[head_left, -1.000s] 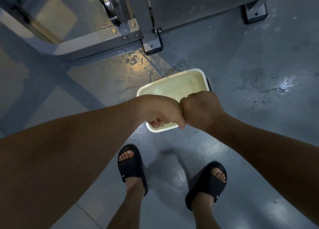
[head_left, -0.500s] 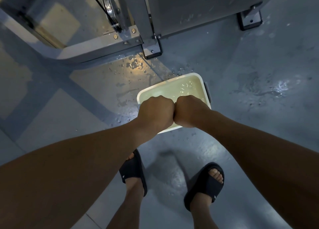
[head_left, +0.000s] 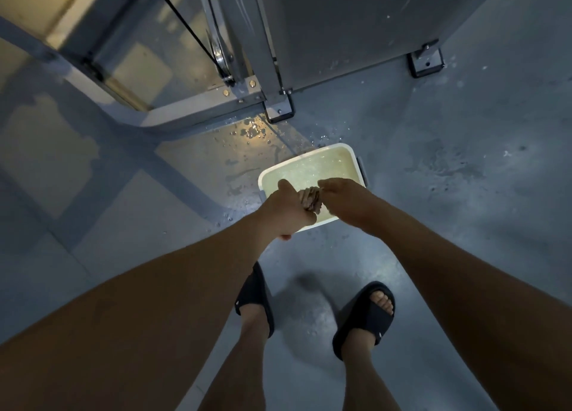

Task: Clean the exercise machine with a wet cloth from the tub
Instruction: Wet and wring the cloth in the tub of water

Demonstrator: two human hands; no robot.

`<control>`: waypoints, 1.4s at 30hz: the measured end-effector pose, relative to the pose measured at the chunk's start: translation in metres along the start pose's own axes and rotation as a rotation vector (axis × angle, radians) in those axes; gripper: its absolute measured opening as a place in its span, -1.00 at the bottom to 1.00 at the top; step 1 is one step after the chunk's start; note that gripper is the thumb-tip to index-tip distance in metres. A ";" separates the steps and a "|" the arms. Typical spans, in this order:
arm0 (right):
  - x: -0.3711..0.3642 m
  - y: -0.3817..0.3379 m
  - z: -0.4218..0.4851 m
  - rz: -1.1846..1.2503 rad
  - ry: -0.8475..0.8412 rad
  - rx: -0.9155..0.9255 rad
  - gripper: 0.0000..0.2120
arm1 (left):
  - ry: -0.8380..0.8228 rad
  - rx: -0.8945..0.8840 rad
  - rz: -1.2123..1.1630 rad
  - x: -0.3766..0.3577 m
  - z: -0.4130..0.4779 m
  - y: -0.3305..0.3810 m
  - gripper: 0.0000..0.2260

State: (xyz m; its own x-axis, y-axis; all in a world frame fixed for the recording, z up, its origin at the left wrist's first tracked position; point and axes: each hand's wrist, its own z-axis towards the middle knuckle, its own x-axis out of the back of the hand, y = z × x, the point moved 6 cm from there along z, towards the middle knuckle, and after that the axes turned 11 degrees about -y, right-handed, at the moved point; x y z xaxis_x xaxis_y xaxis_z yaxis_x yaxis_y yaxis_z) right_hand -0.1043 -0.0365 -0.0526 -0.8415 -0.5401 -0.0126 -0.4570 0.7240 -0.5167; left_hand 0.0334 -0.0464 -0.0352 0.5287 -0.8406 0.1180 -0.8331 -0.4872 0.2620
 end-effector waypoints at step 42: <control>0.084 -0.357 -0.594 0.459 0.302 0.709 -0.76 | 0.294 -0.881 -1.087 0.104 -0.631 0.197 -0.72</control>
State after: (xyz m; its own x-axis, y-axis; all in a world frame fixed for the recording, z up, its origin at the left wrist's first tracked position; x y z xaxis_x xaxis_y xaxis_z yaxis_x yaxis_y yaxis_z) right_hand -0.1828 -0.0860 0.6393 -0.9832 -0.0538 -0.1743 0.1447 0.3514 -0.9250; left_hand 0.0274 -0.0805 0.6328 0.9324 -0.0196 -0.3610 0.3140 -0.4512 0.8354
